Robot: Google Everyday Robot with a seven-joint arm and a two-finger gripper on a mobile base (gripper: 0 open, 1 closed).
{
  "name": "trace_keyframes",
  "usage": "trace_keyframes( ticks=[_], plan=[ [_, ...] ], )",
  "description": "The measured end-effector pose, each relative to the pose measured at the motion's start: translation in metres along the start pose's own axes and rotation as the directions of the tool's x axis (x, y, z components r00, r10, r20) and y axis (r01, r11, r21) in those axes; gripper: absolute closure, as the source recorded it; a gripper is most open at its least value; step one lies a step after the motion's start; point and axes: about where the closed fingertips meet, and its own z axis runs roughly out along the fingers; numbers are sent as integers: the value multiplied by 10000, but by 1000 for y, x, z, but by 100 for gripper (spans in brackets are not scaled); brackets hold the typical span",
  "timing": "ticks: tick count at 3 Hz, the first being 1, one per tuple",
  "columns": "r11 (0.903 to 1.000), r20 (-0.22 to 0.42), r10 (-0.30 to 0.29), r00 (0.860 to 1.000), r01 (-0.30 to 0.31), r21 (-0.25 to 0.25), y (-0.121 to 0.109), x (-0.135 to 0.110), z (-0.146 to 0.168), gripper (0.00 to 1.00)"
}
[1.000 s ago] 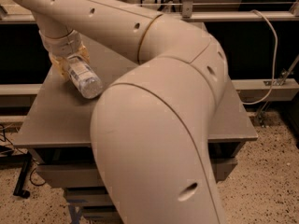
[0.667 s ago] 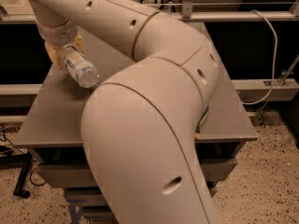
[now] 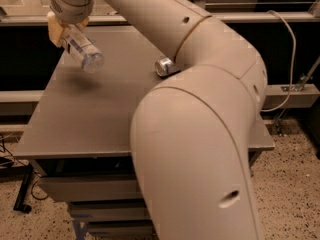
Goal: Place blue plastic bottle upright
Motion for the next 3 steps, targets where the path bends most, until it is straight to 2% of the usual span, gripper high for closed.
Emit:
trace_keyframes(
  ticks=[1, 2, 3],
  plan=[
    [9972, 1608, -66, 9870, 185, -724, -4, 2, -17, 100],
    [9845, 3050, -111, 9523, 637, -1632, 7, 20, -20, 100],
    [9721, 4829, 64, 8756, 1079, -2085, 8, 15, -34, 100]
  ],
)
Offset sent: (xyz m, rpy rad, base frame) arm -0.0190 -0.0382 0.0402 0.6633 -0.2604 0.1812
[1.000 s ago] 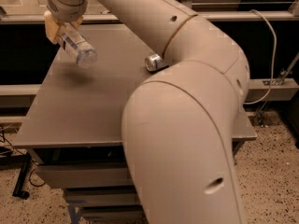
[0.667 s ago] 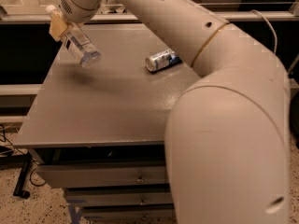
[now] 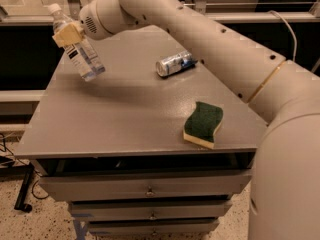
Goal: Place blue plastic bottle upright
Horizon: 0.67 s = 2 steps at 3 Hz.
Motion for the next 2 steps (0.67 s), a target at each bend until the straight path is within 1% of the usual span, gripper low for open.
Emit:
trace_keyframes(
  ticks=[1, 2],
  plan=[
    [9987, 914, -503, 9945, 504, 14, 7, -24, -5, 100],
    [9988, 875, -496, 9949, 497, 11, 7, -23, -4, 100]
  ],
)
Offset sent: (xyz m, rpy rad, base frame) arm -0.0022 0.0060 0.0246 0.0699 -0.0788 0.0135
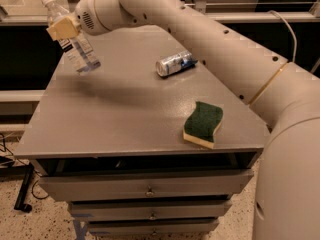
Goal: Place blue plastic bottle upright
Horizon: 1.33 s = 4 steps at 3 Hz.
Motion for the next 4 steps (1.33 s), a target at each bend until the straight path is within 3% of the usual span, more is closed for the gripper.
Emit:
trace_keyframes(
  ticks=[1, 3, 4],
  plan=[
    [9993, 367, -385, 9986, 386, -24, 3, -1, -3, 100],
    [9771, 1820, -2114, 9603, 2125, 134, 7, -6, -27, 100],
    [9746, 2573, -2210, 9407, 2230, 218, 6, 0, -27, 100]
  ],
)
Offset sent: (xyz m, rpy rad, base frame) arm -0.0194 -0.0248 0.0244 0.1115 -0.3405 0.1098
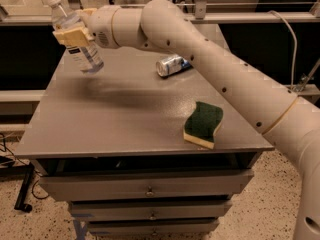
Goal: Place blue plastic bottle upright
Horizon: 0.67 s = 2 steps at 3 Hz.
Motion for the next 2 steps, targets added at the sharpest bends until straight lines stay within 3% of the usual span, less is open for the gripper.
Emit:
trace_keyframes(
  ticks=[2],
  plan=[
    [9987, 1662, 488, 9849, -508, 73, -4, 12, 10, 100]
  ],
)
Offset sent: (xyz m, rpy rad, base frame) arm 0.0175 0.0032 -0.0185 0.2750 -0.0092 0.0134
